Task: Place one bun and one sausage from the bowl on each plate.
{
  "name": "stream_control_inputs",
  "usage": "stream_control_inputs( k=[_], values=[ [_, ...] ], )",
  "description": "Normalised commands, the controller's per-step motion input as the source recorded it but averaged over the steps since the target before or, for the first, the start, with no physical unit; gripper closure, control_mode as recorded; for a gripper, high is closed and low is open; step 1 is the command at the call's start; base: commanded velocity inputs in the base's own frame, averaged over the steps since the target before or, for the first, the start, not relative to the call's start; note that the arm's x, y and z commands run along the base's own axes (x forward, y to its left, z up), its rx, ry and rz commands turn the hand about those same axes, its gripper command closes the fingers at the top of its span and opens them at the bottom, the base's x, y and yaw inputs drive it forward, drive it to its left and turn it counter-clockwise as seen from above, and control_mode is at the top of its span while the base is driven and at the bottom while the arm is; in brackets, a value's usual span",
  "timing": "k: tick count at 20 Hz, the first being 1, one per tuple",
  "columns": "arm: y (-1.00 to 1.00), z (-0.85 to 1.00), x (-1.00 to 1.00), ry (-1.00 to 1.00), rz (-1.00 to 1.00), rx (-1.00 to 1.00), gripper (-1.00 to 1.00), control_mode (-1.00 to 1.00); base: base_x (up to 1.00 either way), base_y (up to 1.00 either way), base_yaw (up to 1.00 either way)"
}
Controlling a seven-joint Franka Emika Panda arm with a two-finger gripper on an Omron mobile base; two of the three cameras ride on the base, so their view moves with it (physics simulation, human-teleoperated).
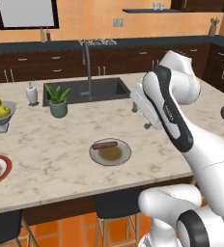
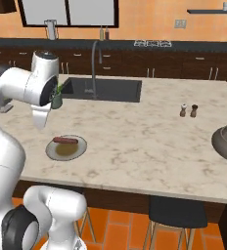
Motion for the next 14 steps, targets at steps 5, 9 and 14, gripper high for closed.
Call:
stream_control_inputs(
  k=[5,9,14],
  values=[
    [-0.07,0.25,-0.98,-0.01,0.28,-0.25,-1.0,-1.0,0.0,0.0,0.0],
    [0.0,0.0,0.0,0.0,0.0,0.0,-1.0,1.0,-0.94,-0.55,0.11],
    [0.0,0.0,0.0,0.0,0.0,0.0,-1.0,1.0,-0.53,-1.0,0.0]
  ],
)
